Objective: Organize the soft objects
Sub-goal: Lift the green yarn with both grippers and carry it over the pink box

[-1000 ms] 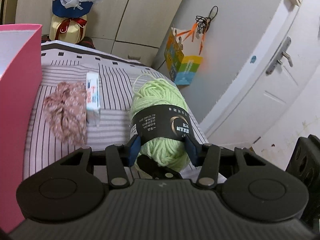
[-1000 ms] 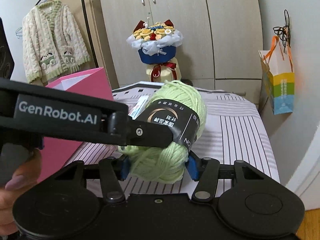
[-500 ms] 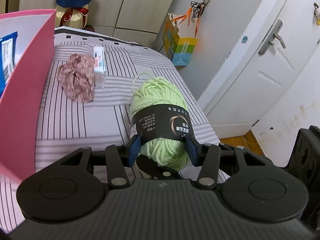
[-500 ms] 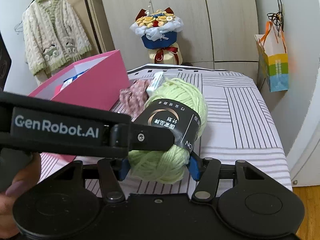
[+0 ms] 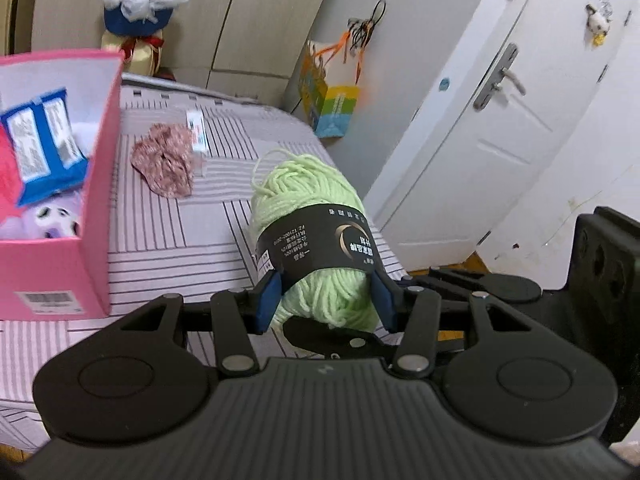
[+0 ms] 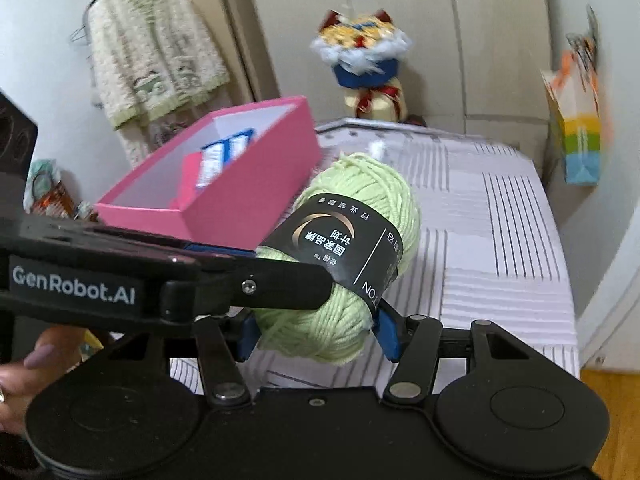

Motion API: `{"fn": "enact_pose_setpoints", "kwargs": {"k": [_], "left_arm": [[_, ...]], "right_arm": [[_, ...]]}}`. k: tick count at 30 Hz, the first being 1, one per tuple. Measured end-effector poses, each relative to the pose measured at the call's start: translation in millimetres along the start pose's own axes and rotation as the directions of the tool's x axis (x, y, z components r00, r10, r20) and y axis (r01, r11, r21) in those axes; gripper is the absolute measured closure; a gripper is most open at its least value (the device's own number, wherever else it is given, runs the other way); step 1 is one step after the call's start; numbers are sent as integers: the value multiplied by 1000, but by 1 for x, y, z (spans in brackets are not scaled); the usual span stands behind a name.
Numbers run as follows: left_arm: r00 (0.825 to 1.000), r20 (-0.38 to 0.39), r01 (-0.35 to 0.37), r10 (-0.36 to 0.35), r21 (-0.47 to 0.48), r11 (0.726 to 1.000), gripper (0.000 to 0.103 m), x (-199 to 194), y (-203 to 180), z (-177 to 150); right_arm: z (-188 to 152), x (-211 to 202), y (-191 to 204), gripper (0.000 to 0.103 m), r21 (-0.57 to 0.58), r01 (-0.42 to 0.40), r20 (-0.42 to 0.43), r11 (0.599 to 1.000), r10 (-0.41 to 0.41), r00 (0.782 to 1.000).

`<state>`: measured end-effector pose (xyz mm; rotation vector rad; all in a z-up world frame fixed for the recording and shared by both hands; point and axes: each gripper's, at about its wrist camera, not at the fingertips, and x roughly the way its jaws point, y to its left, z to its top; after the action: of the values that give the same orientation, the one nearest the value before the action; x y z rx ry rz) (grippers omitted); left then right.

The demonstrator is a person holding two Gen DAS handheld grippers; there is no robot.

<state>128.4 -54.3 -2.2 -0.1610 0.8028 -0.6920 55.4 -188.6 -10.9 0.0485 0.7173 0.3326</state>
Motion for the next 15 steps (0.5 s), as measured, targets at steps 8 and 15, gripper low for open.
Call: {"fn": "enact_pose_setpoints", "kwargs": {"k": [8, 15], "left_arm": [[995, 98, -26, 24, 22, 999, 55, -53, 14, 5], [980, 188, -64, 62, 8, 998, 54, -88, 46, 14]], "right_arm": [[24, -10, 49, 38, -133, -4, 63, 991, 12, 998], [48, 7, 94, 37, -251, -1, 112, 968, 30, 993]]}}
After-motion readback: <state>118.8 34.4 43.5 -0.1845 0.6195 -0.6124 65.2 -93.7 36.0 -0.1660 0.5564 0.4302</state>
